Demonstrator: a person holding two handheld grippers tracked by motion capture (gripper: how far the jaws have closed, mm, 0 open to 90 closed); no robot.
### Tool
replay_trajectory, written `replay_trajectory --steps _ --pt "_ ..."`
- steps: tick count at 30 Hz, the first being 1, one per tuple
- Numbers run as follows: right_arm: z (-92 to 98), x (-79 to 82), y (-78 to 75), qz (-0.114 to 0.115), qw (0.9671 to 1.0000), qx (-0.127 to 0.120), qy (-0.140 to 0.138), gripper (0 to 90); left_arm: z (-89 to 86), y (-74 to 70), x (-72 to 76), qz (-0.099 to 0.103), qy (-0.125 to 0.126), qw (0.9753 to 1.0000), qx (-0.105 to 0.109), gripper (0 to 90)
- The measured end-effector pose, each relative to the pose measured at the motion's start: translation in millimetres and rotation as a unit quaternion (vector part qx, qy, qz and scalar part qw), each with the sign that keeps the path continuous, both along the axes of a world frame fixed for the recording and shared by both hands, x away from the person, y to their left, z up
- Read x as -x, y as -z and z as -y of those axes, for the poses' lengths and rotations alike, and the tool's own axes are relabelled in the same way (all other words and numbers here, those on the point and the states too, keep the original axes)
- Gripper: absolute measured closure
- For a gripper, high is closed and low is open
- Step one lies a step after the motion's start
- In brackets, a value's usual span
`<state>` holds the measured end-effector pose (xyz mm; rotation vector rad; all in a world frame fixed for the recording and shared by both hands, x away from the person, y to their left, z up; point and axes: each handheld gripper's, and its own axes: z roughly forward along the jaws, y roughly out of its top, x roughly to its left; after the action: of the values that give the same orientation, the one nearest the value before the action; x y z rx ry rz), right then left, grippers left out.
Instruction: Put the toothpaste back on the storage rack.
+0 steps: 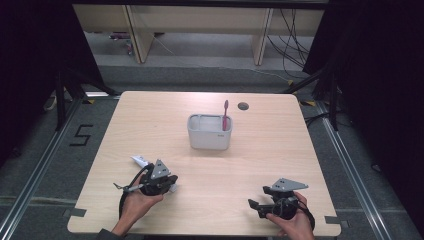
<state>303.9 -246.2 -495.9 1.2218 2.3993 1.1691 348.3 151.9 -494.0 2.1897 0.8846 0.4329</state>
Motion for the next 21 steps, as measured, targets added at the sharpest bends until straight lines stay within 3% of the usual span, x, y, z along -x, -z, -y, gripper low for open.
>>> replay_trajectory --steps 6,19,21 --pt "-0.9 0.8 -0.8 -0.001 1.0 0.0 0.003 25.6 -13.6 -1.9 13.4 -0.005 0.004 1.0 -0.003 89.6" --pt "-0.4 0.1 0.0 0.004 1.0 0.0 -0.005 26.0 -37.1 0.6 28.3 -0.018 0.008 0.9998 -0.004 89.5" --pt "-0.6 0.6 -0.2 0.004 1.0 0.004 0.0 26.0 -39.9 0.9 31.2 -0.02 0.01 0.9997 -0.012 89.4"
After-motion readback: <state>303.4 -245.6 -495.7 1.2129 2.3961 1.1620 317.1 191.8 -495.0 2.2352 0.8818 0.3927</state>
